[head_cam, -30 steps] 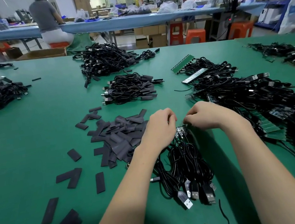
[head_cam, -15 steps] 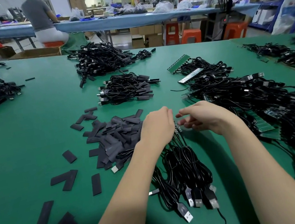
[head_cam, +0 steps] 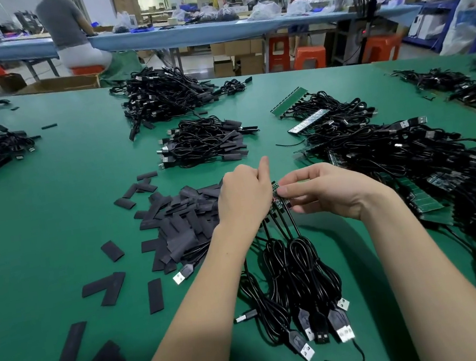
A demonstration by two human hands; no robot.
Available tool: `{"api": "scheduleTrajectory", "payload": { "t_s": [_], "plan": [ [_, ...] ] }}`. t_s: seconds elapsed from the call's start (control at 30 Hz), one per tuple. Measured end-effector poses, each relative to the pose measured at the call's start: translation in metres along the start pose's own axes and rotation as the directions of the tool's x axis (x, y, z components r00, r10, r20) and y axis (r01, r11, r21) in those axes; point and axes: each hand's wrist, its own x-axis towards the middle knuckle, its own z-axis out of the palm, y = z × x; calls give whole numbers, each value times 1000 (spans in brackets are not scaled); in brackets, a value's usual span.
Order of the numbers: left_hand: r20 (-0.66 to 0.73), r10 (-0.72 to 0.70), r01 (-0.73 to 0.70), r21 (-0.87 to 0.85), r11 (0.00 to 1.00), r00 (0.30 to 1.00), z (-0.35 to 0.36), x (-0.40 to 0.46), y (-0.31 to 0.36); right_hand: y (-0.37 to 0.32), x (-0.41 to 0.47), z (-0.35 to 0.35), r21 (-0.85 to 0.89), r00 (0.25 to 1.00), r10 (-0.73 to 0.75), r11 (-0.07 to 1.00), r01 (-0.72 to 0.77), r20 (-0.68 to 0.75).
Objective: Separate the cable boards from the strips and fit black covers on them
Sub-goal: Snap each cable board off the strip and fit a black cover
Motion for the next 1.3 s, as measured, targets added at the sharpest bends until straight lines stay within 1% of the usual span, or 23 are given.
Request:
{"api": "scheduleTrajectory", "payload": {
  "t_s": [0.1, 0.23, 0.43, 0.57, 0.77, 0.97, 1.03, 1.1, 1.17, 1.23, 1.3],
  "plan": [
    [-23, -10, 10, -17, 1000, 1000, 2, -1, -1, -1, -1, 2, -4, 1000, 12, 1000, -12, 10],
    [-34, 25, -27, -37, 999, 999, 4, 1, -1, -2, 0, 2, -19, 1000, 9, 1000, -9, 22],
    [-77, 102, -110, -110, 988, 992, 6, 2, -1, 4, 2, 1, 152, 999, 6, 988, -11, 34],
    [-92, 123, -136, -153, 979, 988, 7, 2, 1, 9, 4, 2, 248, 999, 6, 968, -18, 50],
    [-68, 108, -120, -214, 970, 992, 7, 2, 2, 10, 3, 2, 323, 997, 7, 946, -30, 74],
    [-48, 84, -93, -228, 969, 995, 5, 0, 9, 9, 0, 3, 380, 996, 26, 923, -56, 83],
    [-60, 76, -90, -276, 957, 995, 5, 0, 11, 10, -1, 4, 426, 996, 30, 903, -61, 78],
    [-83, 78, -101, -312, 945, 993, 6, 1, 13, 10, -2, 3, 447, 997, 23, 893, -53, 72],
    [-85, 74, -97, -315, 944, 994, 8, 0, 13, 6, -6, 0, 430, 997, 6, 902, -36, 72],
    [-57, 56, -70, -303, 950, 997, 10, -1, 11, 4, -10, -7, 441, 999, -19, 898, -4, 47],
    [-14, 48, -50, -266, 963, 999, 11, -3, 10, 2, -15, -14, 486, 999, -41, 873, 35, 1]
  ]
}}
